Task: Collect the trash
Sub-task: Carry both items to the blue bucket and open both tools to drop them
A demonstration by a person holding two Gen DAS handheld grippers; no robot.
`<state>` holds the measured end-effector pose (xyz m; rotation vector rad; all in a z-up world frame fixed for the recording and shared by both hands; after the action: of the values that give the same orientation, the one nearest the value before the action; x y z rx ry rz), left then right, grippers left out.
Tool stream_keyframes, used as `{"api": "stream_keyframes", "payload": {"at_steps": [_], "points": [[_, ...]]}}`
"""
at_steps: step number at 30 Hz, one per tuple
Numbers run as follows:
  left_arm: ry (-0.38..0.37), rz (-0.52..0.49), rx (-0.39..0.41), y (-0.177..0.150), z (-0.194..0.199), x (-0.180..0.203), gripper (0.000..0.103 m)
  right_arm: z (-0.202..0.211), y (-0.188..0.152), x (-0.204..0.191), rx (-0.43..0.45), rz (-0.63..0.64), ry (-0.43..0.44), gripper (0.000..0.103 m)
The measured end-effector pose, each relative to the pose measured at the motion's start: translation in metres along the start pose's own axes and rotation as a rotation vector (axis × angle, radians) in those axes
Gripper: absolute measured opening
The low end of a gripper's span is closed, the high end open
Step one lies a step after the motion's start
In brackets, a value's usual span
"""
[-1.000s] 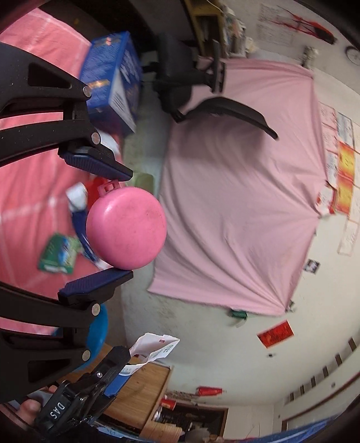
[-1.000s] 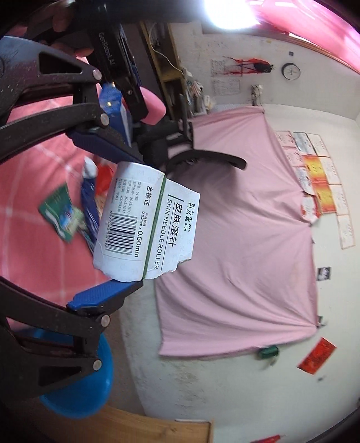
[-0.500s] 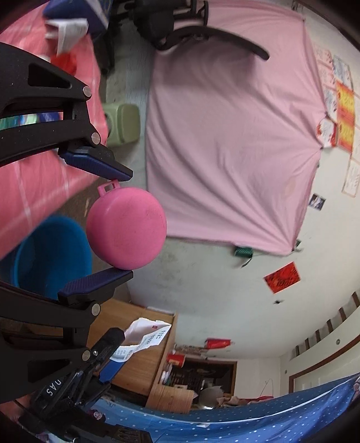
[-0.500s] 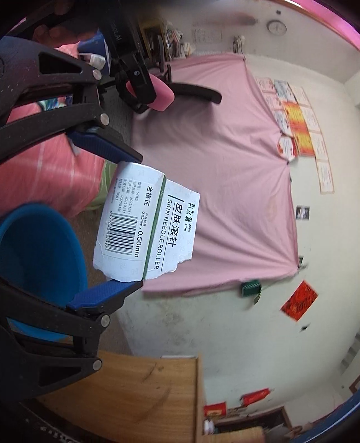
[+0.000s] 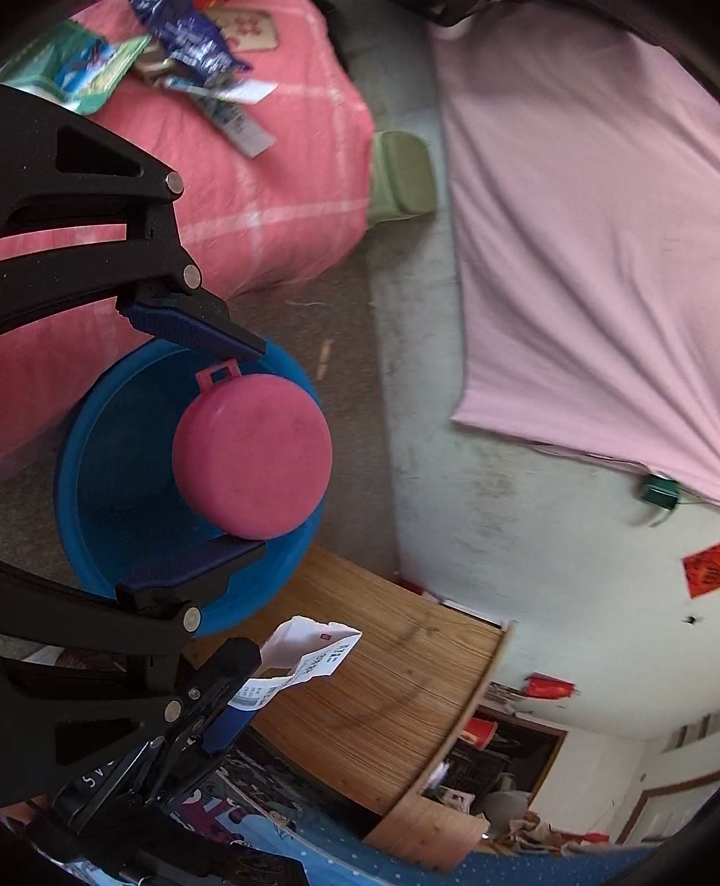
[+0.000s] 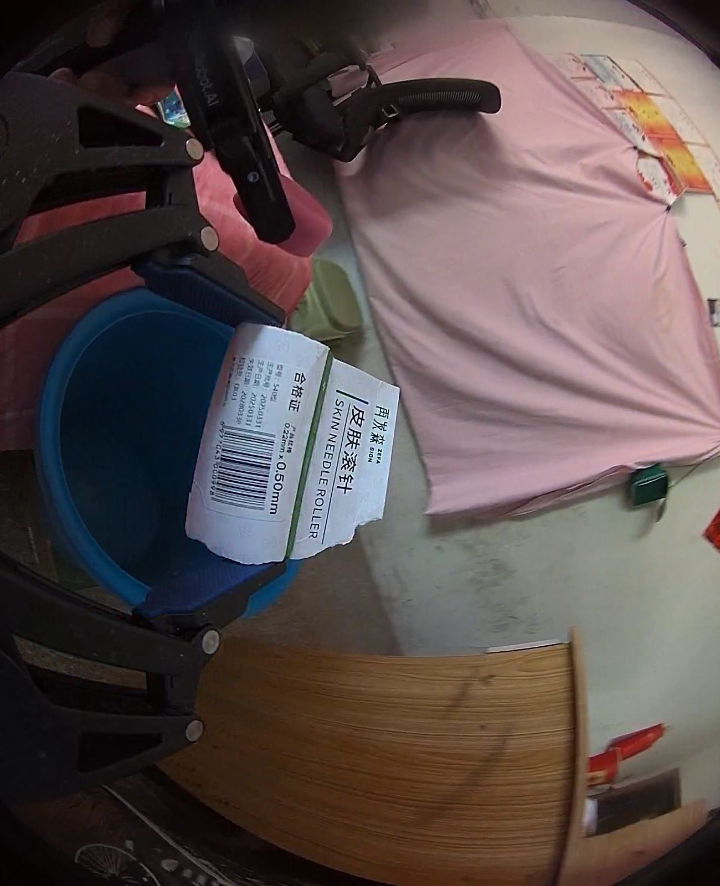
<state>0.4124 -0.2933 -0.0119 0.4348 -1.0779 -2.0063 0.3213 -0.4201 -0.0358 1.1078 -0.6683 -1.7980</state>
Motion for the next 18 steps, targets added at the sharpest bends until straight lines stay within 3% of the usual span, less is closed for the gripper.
{"api": "stream_keyframes", "payload": {"at_steps": [10, 18], "points": [[-0.009, 0.052, -0.090, -0.014, -0.012, -0.010, 0.059, -0.025, -0.010, 0.022, -0.100, -0.055, -0.013, 0.100], [0.081, 0.046, 0.013, -0.015, 0.008, -0.021, 0.060, -0.007, 0.002, 0.009, -0.023, -0.041, 0.025, 0.103]]}}
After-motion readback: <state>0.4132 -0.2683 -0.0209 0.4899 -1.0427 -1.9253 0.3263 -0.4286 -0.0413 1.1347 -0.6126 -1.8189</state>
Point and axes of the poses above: each gripper's, at about its wrist camera, not at the fingertips, and z roughly against the way its jaws point, x to its right, y to its top, the point moved 7 cm from there along -z, roughly the way its jaws point, and after that the axes turned 14 degrees about -z, right-handed, at the moved point
